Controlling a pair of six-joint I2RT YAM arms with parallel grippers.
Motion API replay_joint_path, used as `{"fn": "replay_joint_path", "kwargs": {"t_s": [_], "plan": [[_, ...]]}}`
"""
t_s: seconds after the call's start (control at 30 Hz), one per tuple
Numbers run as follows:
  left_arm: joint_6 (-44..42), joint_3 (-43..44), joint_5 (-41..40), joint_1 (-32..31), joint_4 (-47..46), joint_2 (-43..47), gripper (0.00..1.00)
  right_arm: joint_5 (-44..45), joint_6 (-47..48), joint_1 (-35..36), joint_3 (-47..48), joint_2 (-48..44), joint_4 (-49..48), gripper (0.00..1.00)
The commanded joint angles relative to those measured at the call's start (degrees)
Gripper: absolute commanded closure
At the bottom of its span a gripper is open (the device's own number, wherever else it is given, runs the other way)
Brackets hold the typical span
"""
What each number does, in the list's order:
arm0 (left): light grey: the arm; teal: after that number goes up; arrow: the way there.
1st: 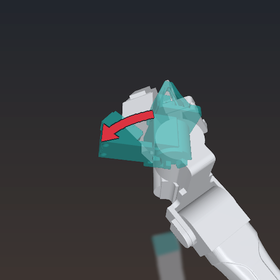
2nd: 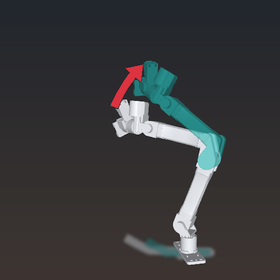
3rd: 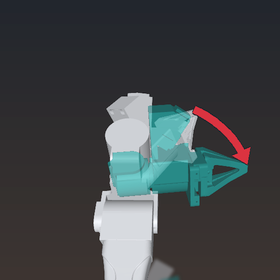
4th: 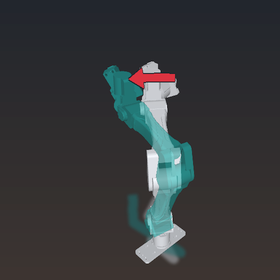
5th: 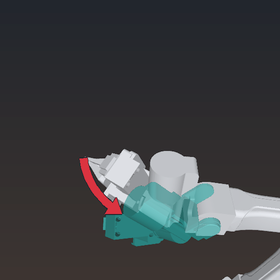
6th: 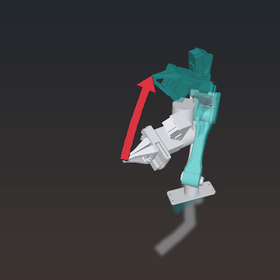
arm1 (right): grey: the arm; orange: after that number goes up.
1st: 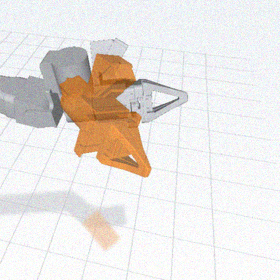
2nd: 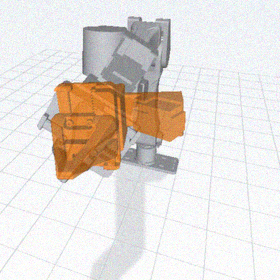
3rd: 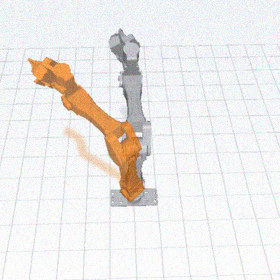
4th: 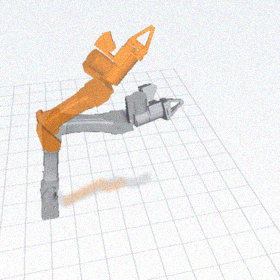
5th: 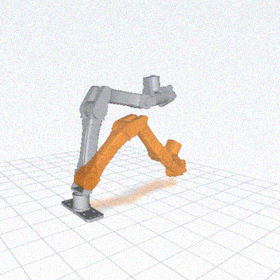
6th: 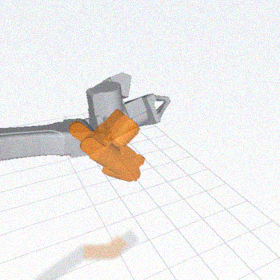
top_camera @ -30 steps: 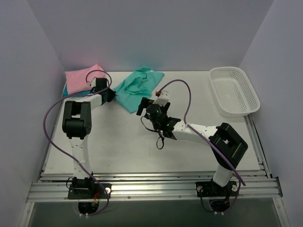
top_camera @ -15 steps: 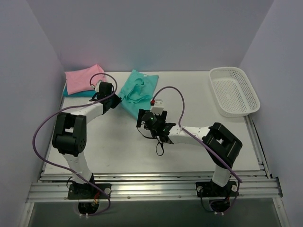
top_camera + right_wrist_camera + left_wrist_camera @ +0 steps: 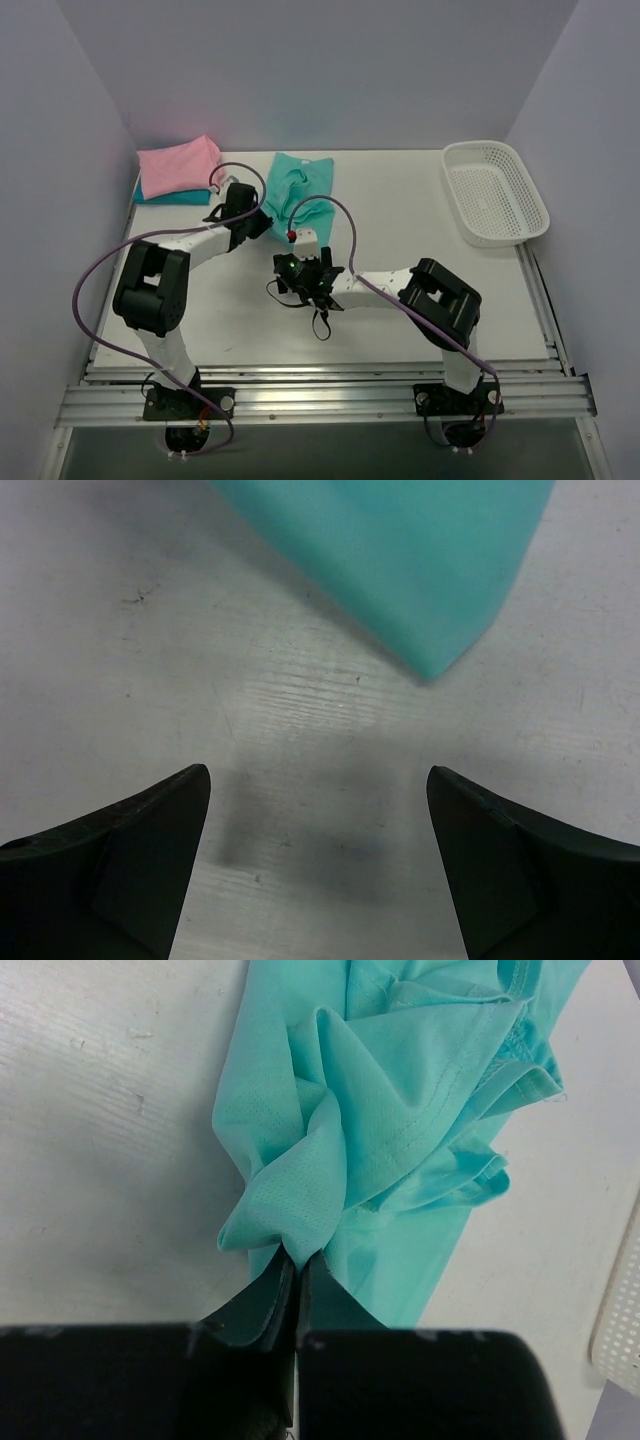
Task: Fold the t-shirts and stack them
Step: Fold the tshirt
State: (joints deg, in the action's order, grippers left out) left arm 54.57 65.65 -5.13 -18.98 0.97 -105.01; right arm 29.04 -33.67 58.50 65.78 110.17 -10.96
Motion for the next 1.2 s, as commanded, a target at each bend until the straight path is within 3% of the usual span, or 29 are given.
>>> {"fn": "replay_joint_path", "kwargs": {"t_s": [0.0,0.2,0.37,0.43,0.53,0.8,1.17], "plan": [[-1.2,-1.8,-0.3,-0.4,-2.2,3.0,0.98,6.0,-2.3,0.4,-0.7,-1.9,2.6,0.15],[-0.3,-4.6,0.3,-0.4,-4.0,3.8,0.98,12.0,-9.6,-0.1,-12.4,-12.4,-5.8,0.14],[0.5,-5.7,1.2,-1.8,-5.2,3.0,0.98,7.4,-14.6,-4.3,-28.6,-20.7,-28.2,0.15],[0.5,-5.9,0.9,-2.3,-5.1,3.2,0.98,5.9,-13.8,-5.2,-27.6,-19.7,-27.9,0.15],[0.5,-6.1,0.6,-2.9,-4.9,4.0,0.98,4.7,-12.6,-5.5,-20.1,-14.2,-20.1,0.14],[1.2,-7.5,-0.9,-5.6,-5.2,6.3,0.98,-7.6,-21.8,-8.4,-24.6,-9.8,-34.6,0.16],[1.7,-9.5,-2.2,-7.1,-5.3,8.9,0.98,-4.5,-24.5,-9.9,-28.9,-14.4,-35.1,0.16]]}}
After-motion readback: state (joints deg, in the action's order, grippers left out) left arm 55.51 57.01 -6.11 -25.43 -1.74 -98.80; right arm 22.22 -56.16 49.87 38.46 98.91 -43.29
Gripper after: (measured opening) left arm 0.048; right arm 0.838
